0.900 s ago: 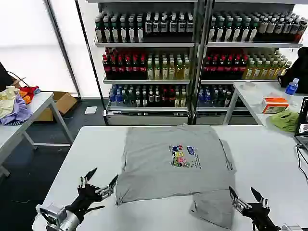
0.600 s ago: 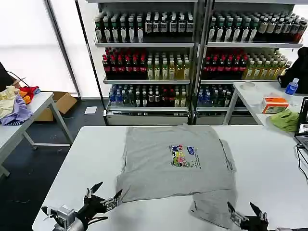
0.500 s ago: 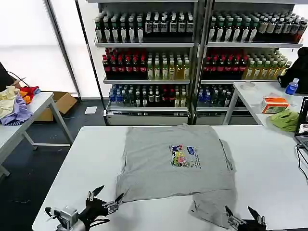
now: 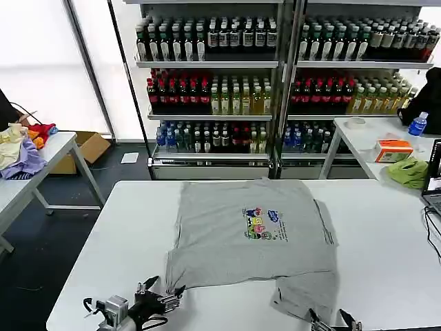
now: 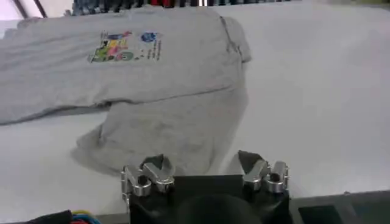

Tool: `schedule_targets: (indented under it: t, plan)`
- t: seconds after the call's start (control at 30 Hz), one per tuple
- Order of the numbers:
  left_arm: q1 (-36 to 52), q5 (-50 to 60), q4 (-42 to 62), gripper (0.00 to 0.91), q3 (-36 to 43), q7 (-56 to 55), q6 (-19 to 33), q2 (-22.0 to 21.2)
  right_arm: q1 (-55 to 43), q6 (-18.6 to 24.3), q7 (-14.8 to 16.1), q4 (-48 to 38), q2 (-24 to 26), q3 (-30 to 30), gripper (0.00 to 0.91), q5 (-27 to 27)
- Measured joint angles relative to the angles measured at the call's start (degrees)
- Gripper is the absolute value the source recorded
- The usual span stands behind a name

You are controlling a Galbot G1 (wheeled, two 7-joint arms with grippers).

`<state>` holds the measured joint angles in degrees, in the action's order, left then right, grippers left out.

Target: Fold and organize the clothes.

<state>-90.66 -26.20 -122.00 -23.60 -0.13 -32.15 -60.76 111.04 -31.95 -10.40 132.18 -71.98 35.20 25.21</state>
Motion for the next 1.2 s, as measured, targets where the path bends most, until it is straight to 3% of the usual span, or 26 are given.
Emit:
schedule_targets:
  t: [0.07, 0.1, 0.17, 0.7, 1.2]
  plan:
    - [0.04, 0.02, 0.03, 0.242, 0.45, -0.14, -0.05, -0.39, 0.08, -0.08, -0.08, -0.05, -0.23, -0.32, 0.0, -0.23]
    - [0.07, 0.05, 0.07, 0.131, 0.69, -0.16, -0.05, -0.53, 0.12, -0.12, -0.11, -0.08, -0.33, -0.42, 0.0, -0.27]
    - [0.22, 0.31, 0.34, 0.02, 1.02, -0.41, -0.05, -0.93, 0.21, -0.17, -0.26, -0.09, -0.49, -0.5, 0.0, -0.28]
    - [0.0, 1.74, 1.15, 0.02, 2.16, -1.84, 0.48, -2.84, 1.79, 2.3, 1.24, 0.29, -0.67, 0.22, 0.0, 2.19]
    - [-5.25, 4.62, -4.95, 0.02, -0.06, -3.18, -0.02, -6.03, 10.76, 8.62, 5.71, 5.62, -0.55, 3.82, 0.0, 4.13]
